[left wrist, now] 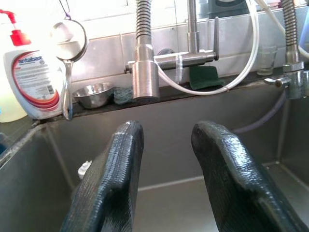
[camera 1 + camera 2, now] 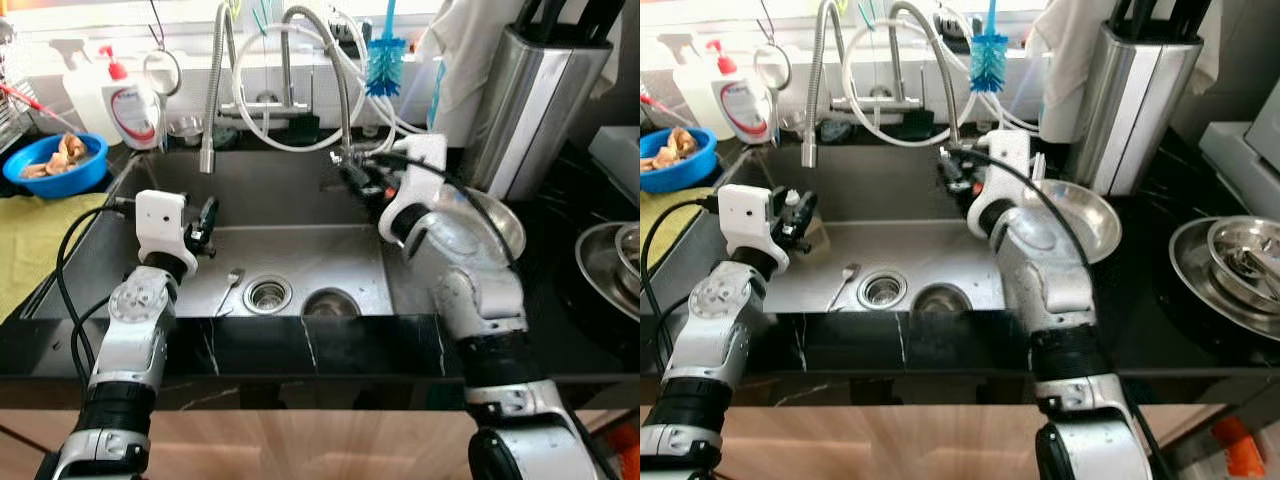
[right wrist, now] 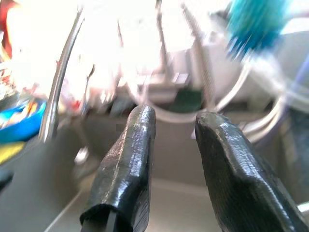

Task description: Kitchen organization

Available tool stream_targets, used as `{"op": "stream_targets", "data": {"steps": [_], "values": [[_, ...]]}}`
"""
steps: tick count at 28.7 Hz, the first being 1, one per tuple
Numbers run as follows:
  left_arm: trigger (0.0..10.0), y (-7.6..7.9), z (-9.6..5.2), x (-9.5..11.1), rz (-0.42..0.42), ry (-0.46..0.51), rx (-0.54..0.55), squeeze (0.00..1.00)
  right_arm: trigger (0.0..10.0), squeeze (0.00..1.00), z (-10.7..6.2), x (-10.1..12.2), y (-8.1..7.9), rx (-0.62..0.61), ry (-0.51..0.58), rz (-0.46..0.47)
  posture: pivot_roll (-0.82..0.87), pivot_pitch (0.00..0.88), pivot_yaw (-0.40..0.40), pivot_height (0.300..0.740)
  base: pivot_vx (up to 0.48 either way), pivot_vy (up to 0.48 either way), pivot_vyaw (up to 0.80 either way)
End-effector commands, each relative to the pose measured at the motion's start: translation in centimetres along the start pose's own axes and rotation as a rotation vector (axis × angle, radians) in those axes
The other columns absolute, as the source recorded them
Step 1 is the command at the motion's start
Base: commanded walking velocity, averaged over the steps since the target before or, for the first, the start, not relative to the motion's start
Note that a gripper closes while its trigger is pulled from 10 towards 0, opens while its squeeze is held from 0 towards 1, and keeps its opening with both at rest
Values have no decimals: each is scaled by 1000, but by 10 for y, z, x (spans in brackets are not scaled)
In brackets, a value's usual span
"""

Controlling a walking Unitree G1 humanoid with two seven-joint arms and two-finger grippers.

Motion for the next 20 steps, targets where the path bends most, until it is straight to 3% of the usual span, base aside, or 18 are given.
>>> {"op": "stream_targets", "data": {"steps": [1,2,3,5,12,14,15,16,20], "values": [[10000,1,2,1,4,3,-3,0,10000,0,-3,13,-1,-24,49,-30,-68,0,30,740,0,0,0],[10000,1,2,1,4,3,-3,0,10000,0,-4,15,1,-33,58,-39,-67,0,29,740,0,0,0],[10000,2,2,1,6,4,-3,0,10000,0,-9,21,11,-124,80,-115,-66,0,28,740,0,0,0],[10000,2,2,2,5,5,-3,0,10000,0,-14,26,24,-209,96,-135,-66,0,28,740,0,0,0],[10000,4,1,1,0,4,-12,0,10000,0,-52,32,82,-541,143,-45,-77,0,31,740,0,0,0],[10000,5,2,1,-1,4,-14,0,10000,0,-58,30,87,-582,148,-12,-77,0,31,740,0,0,0],[10000,5,2,2,-2,5,-17,0,10000,180,-64,27,92,-616,149,19,-77,0,31,740,0,0,0],[10000,6,2,2,-2,4,-18,0,10000,1000,-67,25,93,-629,152,32,-79,0,33,740,0,0,0],[10000,8,3,2,-4,5,-28,0,10000,1000,-76,22,98,-676,154,53,-75,0,33,740,0,0,0]]}}
Point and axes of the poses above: a point about 5 cm out from each wrist's last joint towards the gripper, its own z axis pointing out of the wrist towards the gripper, its own x axis along the axis of the wrist's last joint, y = z × x, the point moved 1 cm from there along z, pointing out of the wrist towards the gripper, and after that the axes turned 14 degrees about z, right-handed, at the moved point
